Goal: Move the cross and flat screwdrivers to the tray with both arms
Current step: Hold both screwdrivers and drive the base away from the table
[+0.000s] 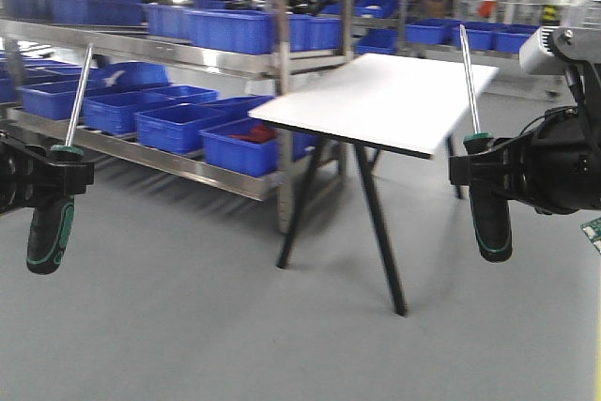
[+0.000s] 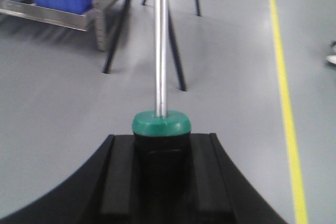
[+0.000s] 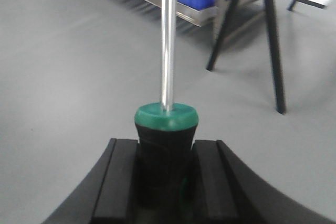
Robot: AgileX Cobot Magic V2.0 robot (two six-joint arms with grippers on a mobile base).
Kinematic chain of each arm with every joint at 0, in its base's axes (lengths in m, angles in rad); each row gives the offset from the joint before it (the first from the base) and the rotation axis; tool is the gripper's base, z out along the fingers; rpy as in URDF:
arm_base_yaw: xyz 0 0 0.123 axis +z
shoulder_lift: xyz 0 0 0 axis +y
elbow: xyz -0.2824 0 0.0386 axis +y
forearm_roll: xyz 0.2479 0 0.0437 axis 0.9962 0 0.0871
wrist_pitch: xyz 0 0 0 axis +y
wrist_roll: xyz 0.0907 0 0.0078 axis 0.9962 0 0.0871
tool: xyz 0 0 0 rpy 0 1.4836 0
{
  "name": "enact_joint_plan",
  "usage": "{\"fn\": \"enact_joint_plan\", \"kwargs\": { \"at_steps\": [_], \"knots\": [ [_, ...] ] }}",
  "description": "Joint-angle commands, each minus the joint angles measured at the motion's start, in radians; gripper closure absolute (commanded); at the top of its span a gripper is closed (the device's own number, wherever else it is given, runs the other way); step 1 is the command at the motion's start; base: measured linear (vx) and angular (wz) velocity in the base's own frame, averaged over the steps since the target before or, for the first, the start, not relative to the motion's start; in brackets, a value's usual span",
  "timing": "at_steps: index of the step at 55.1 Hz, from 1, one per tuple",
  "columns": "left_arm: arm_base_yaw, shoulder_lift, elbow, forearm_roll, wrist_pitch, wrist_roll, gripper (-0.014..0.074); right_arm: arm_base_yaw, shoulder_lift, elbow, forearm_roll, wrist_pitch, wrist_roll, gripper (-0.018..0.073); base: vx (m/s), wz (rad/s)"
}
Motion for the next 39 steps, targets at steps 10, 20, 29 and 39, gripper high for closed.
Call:
{"fn": "enact_joint_plan", "kwargs": {
  "at_steps": [10, 20, 29, 39],
  "knots": [
    [-0.005, -0.026, -0.032, -0.024, -0.085, -0.009, 0.0602, -0.003, -0.031, -0.037, 0.005, -0.087, 0.0, 0.0567, 0.56, 0.57],
    [-0.005, -0.026, -0.032, -0.024, -0.085, -0.009, 0.0602, -0.003, -0.031, -0.037, 0.005, -0.087, 0.0, 0.0567, 0.57, 0.55],
    [-0.005, -0.026, -0.032, -0.024, -0.085, -0.009, 0.0602, -0.003, -0.031, -0.037, 0.005, -0.086, 0.0, 0.0567, 0.58, 0.54],
    [-0.005, -0.026, -0.032, -0.024, -0.086, -0.009, 0.0602, -0.003, -0.031, -0.037, 0.005, -0.086, 0.0, 0.0567, 0.58, 0.56]
  ]
}}
